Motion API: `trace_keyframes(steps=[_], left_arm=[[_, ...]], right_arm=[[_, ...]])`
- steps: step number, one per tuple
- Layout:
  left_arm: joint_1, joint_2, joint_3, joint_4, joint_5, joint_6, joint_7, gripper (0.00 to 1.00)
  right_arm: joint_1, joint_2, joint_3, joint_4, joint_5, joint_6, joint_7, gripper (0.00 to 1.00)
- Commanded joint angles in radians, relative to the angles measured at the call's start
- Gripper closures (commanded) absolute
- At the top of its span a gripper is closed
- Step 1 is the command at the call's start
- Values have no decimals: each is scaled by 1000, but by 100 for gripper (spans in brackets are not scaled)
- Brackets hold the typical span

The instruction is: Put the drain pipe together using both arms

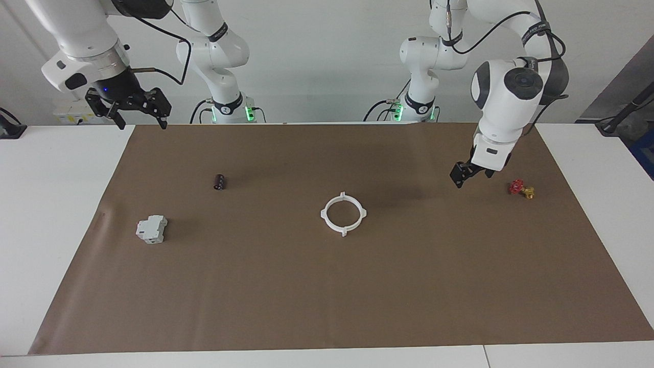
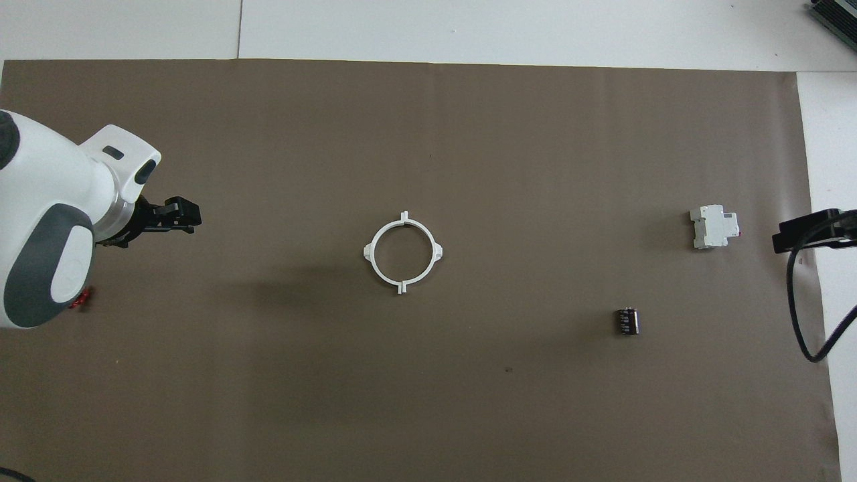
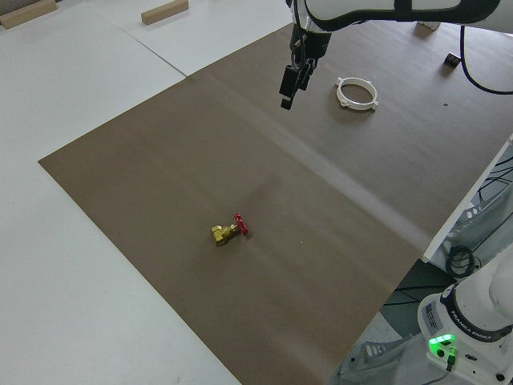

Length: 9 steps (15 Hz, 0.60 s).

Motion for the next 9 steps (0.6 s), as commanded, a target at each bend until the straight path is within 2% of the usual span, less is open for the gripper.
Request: trace_keyframes(steps=[1,7,9], left_arm=[[85,-43,-10,-13,-89,-23,165,0],[139,-63,5,-15,-96,-56,417,0],[137,-62,5,-10,-96,-53,426,0]], right_arm=[[-9,-7,5,-2,23,-9,5,0],[-9,-7,5,-2,23,-9,5,0],[-9,-7,5,-2,23,-9,5,0]])
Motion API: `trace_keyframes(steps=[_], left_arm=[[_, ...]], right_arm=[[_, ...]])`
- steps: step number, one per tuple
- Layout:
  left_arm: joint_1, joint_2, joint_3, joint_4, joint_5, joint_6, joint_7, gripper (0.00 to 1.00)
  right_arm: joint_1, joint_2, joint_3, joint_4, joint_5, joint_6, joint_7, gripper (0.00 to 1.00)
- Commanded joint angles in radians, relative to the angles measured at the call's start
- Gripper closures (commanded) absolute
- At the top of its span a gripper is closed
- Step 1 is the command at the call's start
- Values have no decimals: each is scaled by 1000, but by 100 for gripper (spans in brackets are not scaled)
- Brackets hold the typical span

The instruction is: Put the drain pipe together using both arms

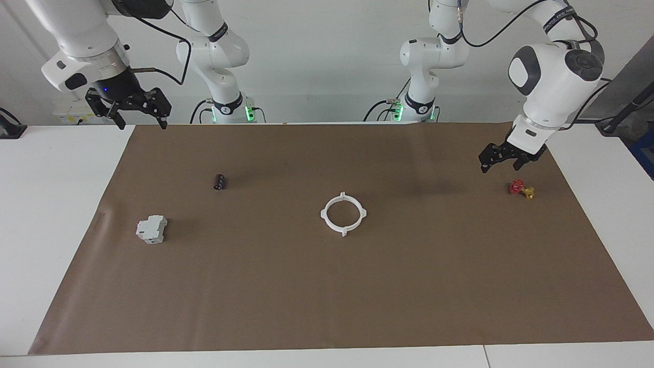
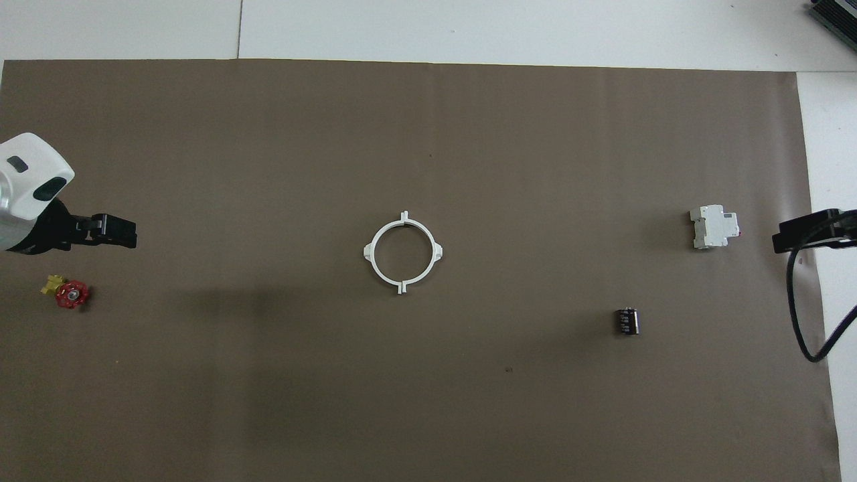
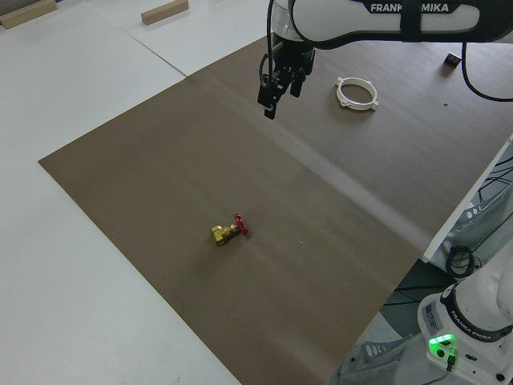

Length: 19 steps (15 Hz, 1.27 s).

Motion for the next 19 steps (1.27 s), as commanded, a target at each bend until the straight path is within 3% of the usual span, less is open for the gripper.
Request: trace_keyframes(steps=[1,8,11,15,19], left_arm=[[5,-19,-4,-6,-16,-10,40,0],[1,-65,-4,25,-15,-53,40,0],[-2,-67,-1,26,-15,-96,38,0],[-5,-51,-1,118,-15,-200,38,0],[-8,-65,-18,117,-12,-219,34,0]], right_arm=[[-9,-7,5,0,23,-9,5,0],[-9,-7,5,-2,23,-9,5,0],[-9,-7,5,-2,23,-9,5,0],[-9,-7,5,-2,23,-9,5,0],[-9,-7,5,-2,23,-9,5,0]])
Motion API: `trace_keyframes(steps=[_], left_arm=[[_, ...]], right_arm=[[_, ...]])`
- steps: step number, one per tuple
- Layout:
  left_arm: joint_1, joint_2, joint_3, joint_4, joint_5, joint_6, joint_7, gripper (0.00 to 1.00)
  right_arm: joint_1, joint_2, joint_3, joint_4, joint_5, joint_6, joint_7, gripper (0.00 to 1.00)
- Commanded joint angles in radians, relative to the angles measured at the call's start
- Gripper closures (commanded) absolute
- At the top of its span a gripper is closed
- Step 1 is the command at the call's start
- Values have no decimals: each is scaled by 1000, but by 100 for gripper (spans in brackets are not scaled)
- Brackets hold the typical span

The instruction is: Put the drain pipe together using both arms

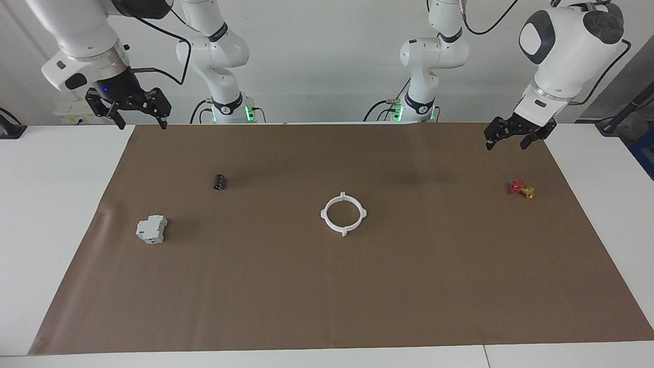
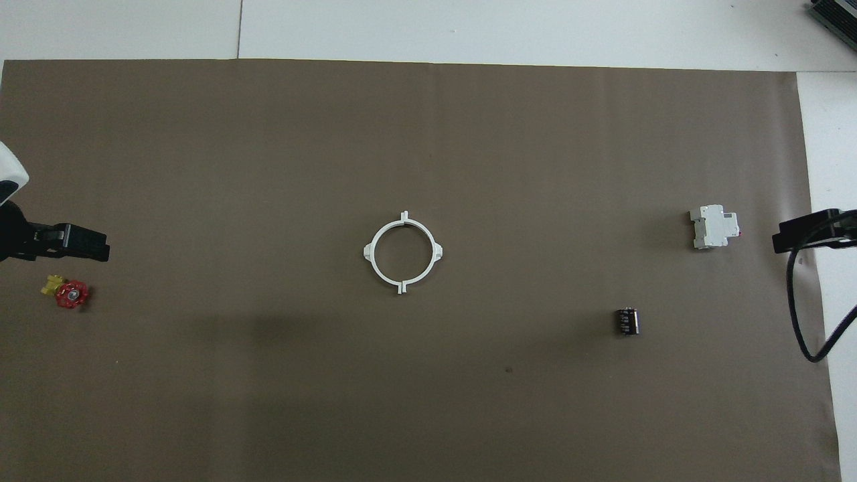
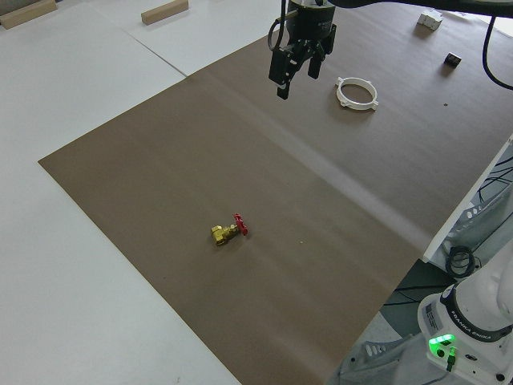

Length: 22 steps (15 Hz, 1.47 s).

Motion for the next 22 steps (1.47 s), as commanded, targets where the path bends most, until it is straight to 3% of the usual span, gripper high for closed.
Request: trace_keyframes(steps=[1,8,12,22], left_arm=[[-5,-1,-2,16,-11,-36,11,0],[-5,-9,7,29,-8,-24,11,0],[-5,-18,9,-23,-8,37,11,0],[-10,-1,0,7,-8,25,8,0]], right_arm=[[-9,-7,5,-2,23,-9,5,0],[-9,-7,5,-2,23,-9,5,0],[-9,-7,5,-2,23,-9,5,0],[-9,-7,5,-2,23,-9,5,0]])
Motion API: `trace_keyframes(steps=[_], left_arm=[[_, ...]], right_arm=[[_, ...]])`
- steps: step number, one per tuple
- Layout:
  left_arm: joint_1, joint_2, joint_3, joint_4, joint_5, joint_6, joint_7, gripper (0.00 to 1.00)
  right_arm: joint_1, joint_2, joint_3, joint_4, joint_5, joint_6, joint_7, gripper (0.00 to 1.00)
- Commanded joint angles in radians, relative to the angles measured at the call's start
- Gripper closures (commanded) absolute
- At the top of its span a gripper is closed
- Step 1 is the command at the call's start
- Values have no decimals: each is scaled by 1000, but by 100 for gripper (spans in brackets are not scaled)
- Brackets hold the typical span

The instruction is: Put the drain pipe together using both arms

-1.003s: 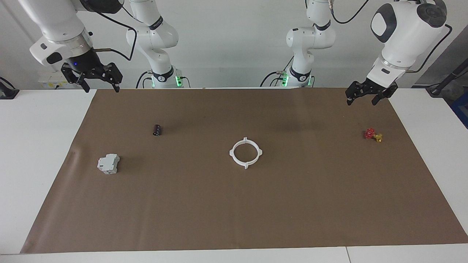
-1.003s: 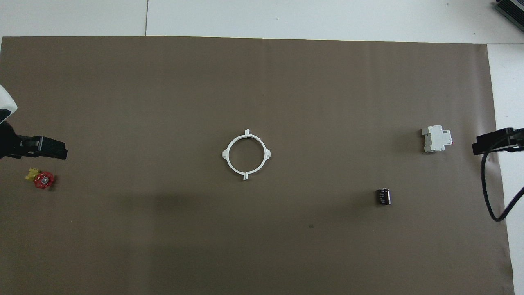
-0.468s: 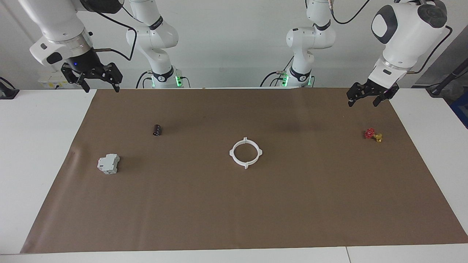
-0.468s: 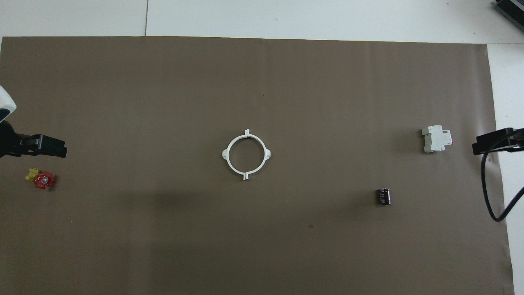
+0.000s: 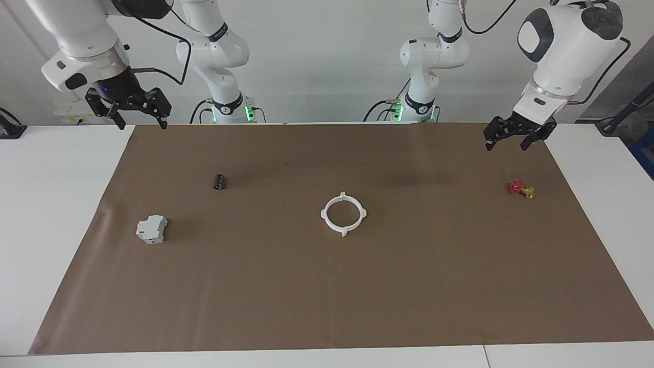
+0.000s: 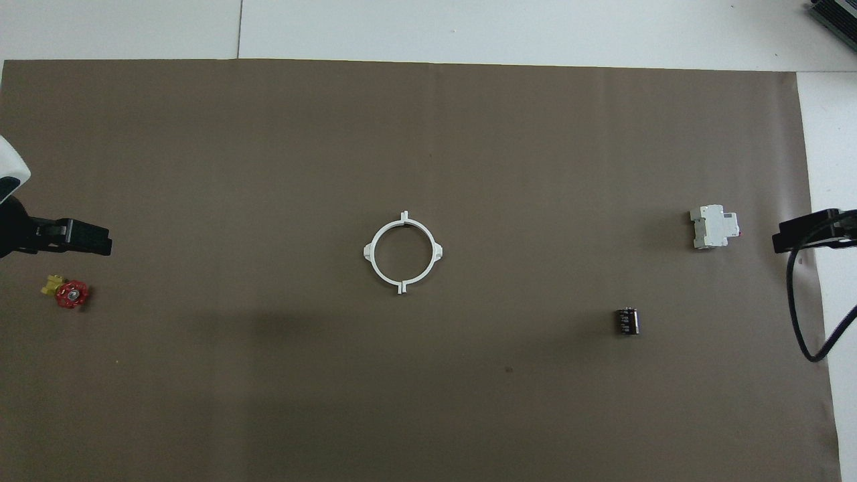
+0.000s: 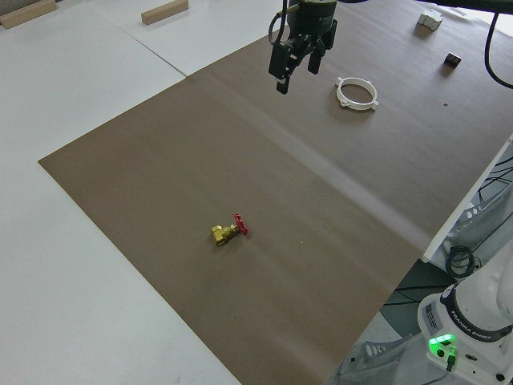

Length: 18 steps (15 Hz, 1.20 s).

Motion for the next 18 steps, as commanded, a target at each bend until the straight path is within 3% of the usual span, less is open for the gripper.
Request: trace_keyframes(steps=[1,9,18], left_arm=[[-13,4,2,37,-8,-32,8,0],[-13,25,-1,200,-6,-196,8,0],[-15,76,0,274,-9,-239,8,0]], right_arm=[[-9,-7,5,-2,23,-9,5,0],[-9,-7,5,-2,23,-9,5,0],[-9,-7,5,-2,23,-9,5,0]])
